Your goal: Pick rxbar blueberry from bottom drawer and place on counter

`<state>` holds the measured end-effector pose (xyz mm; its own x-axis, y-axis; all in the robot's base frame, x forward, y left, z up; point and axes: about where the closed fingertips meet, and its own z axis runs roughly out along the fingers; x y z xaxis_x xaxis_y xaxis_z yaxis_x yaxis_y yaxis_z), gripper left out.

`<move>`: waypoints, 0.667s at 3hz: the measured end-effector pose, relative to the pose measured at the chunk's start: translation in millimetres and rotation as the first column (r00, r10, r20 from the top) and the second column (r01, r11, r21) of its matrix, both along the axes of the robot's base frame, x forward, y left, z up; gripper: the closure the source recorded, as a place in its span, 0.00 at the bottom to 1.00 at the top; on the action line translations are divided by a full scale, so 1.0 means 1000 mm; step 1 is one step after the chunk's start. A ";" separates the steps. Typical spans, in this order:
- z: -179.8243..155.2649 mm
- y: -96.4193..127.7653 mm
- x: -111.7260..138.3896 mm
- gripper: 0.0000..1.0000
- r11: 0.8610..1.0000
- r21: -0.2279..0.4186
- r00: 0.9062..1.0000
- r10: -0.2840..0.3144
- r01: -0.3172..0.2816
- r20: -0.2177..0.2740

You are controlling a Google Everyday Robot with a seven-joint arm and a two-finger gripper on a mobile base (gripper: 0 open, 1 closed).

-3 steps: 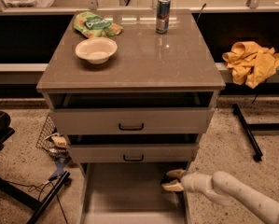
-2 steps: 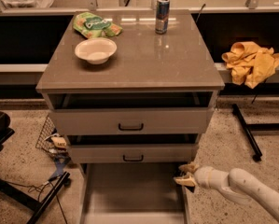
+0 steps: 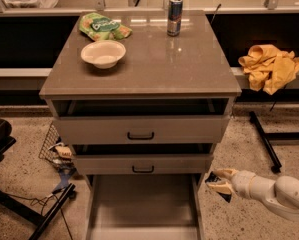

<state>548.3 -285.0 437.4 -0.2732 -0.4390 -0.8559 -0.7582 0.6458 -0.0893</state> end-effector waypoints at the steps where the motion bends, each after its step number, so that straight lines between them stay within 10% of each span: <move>1: 0.002 0.001 0.001 1.00 1.000 0.000 1.000 -0.002 0.002 0.001; 2: 0.033 -0.008 0.012 1.00 0.999 -0.020 0.999 -0.036 0.036 0.008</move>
Offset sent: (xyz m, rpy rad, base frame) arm 0.0454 -0.0456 0.1451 -0.0958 -0.0323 -0.1635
